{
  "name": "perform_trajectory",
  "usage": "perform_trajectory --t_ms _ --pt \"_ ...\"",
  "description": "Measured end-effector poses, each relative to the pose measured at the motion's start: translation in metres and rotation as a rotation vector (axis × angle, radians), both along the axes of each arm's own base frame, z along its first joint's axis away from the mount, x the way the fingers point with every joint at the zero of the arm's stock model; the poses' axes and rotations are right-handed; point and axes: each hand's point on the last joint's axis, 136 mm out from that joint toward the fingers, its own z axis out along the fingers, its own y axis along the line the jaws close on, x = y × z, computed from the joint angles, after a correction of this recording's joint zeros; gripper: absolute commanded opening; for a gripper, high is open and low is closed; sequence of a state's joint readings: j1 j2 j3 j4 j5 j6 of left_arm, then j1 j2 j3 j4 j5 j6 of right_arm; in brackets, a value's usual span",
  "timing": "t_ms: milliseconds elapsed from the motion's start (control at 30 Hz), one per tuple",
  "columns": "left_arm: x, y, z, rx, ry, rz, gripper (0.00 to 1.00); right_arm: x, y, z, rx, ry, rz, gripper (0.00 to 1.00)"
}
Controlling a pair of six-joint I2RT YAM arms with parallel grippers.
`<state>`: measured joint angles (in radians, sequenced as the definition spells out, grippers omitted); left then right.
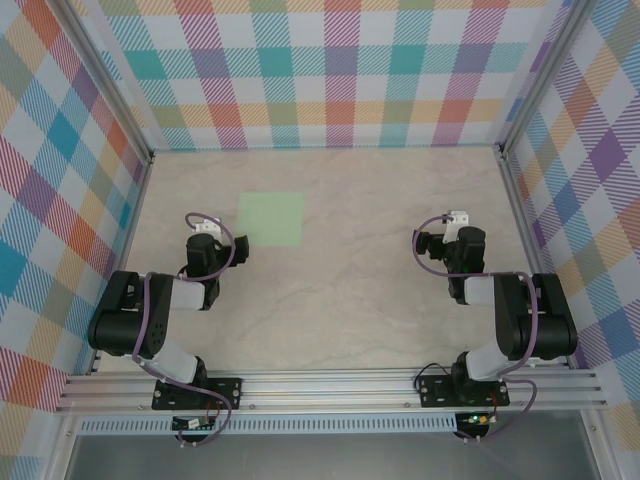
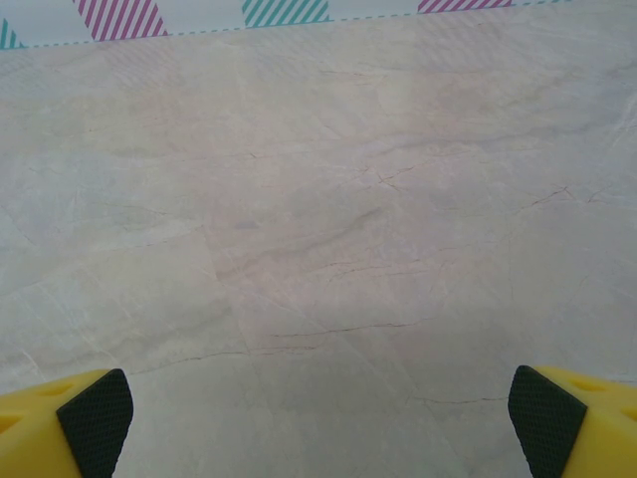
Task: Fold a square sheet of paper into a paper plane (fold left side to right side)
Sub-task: Move the square sheet of paper to the center of the table.
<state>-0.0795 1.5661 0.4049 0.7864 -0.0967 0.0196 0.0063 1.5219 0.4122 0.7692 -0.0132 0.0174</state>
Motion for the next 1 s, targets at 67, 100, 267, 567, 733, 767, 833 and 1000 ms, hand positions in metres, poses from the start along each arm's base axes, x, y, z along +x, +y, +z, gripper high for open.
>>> perform_trajectory --t_ms 67,100,267,567,733,767,833,1000 --pt "0.0 0.0 0.0 0.0 0.0 0.0 1.0 0.0 0.0 0.0 0.0 0.0 0.0 1.0" --pt "0.0 0.0 0.0 0.0 0.0 0.0 1.0 0.0 0.0 0.0 0.0 0.0 0.0 1.0" --pt "-0.002 0.001 0.002 0.005 0.038 0.007 1.0 -0.003 -0.002 -0.001 -0.002 0.039 -0.014 1.0" --pt "0.029 -0.009 0.11 -0.162 0.021 0.059 1.0 -0.012 0.003 0.097 0.103 0.004 -0.052 1.0" --pt "0.049 -0.054 0.086 -0.164 0.232 -0.01 1.0 -0.036 0.031 0.11 0.188 0.106 -0.014 1.0" --pt "0.051 -0.066 0.074 -0.152 0.289 -0.032 1.0 -0.044 0.038 0.107 0.203 0.141 -0.003 1.0" --pt "0.056 -0.087 0.048 -0.125 0.402 -0.065 1.0 -0.057 0.049 0.098 0.225 0.214 0.011 1.0" --pt "0.067 -0.12 -0.005 -0.058 0.609 -0.103 1.0 -0.09 0.071 0.073 0.248 0.381 0.042 1.0"
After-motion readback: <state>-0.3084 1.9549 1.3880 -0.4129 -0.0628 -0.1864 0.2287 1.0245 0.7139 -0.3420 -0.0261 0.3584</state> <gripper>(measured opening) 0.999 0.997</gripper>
